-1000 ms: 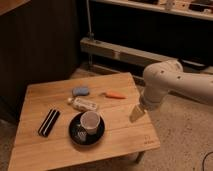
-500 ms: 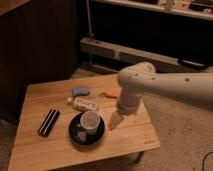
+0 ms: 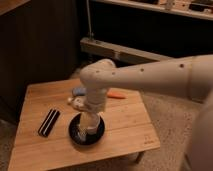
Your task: Move the arm in a circular motion
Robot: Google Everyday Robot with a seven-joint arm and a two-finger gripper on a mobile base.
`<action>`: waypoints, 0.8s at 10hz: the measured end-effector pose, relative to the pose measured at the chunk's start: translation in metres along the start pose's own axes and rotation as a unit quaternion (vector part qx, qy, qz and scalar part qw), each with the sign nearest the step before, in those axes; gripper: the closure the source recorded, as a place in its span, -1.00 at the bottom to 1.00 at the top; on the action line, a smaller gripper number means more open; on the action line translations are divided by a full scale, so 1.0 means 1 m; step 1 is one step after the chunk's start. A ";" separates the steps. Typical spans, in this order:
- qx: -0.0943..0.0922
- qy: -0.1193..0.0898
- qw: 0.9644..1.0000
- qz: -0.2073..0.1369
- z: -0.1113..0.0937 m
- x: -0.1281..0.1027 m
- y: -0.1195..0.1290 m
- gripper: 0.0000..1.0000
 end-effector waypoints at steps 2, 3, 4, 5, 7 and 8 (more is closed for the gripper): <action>0.000 -0.010 0.999 -0.045 0.003 -0.050 0.009 -0.60; 0.000 -0.014 0.998 -0.059 0.004 -0.070 0.010 -0.60; -0.001 -0.018 0.997 -0.070 0.006 -0.090 0.010 -0.60; 0.000 -0.022 0.997 -0.077 0.008 -0.112 0.004 -0.60; 0.003 -0.030 0.996 -0.079 0.011 -0.150 -0.020 -0.60; 0.008 -0.034 0.997 -0.073 0.010 -0.163 -0.040 -0.60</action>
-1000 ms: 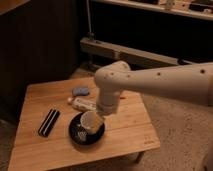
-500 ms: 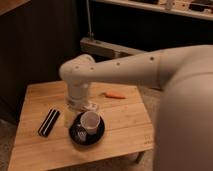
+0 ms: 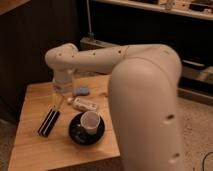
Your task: Move the arm in a circular motion
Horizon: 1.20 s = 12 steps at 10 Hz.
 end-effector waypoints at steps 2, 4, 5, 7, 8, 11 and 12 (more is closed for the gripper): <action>0.012 -0.002 1.000 0.028 0.000 -0.004 -0.053 -0.60; 0.023 -0.001 0.997 0.077 -0.001 0.014 -0.107 -0.60; 0.026 0.000 0.995 0.097 -0.002 0.026 -0.125 -0.60; 0.034 0.003 0.988 0.152 -0.008 0.073 -0.163 -0.60; 0.039 0.005 0.982 0.182 -0.013 0.105 -0.175 -0.60; 0.051 0.008 0.968 0.247 -0.025 0.177 -0.184 -0.60; 0.058 0.009 0.962 0.268 -0.030 0.203 -0.183 -0.60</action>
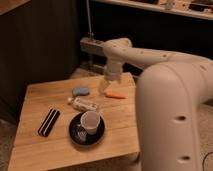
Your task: Move the arm in a circular motion
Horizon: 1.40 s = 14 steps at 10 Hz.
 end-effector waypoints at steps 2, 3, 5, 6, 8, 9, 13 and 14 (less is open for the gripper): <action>0.014 0.001 0.999 0.038 -0.013 0.051 -0.016 -0.60; 0.024 0.003 0.998 0.052 -0.020 0.073 -0.022 -0.60; 0.038 0.008 0.996 0.078 -0.034 0.121 -0.021 -0.60; 0.046 0.011 0.995 0.090 -0.043 0.156 -0.010 -0.60; 0.049 0.016 0.995 0.089 -0.048 0.191 0.006 -0.60; 0.047 0.018 0.995 0.081 -0.049 0.200 0.016 -0.60; 0.016 0.029 0.999 0.015 -0.035 0.193 0.085 -0.60; 0.006 0.031 1.000 -0.003 -0.031 0.183 0.103 -0.60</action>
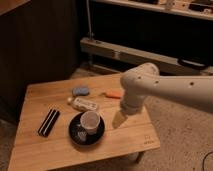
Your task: Move the arm in a circular motion
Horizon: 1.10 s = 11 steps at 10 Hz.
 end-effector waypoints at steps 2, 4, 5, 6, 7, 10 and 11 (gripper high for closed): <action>-0.021 0.000 0.999 -0.049 0.009 -0.033 0.047 -0.60; -0.039 -0.008 0.995 -0.096 0.012 -0.067 0.087 -0.60; -0.048 -0.015 0.991 -0.126 0.013 -0.088 0.111 -0.60; -0.053 -0.022 0.987 -0.150 0.012 -0.107 0.129 -0.60; -0.055 -0.028 0.984 -0.166 0.012 -0.121 0.142 -0.60; -0.056 -0.051 0.975 -0.208 0.010 -0.184 0.170 -0.60; -0.053 -0.060 0.973 -0.218 0.009 -0.209 0.173 -0.60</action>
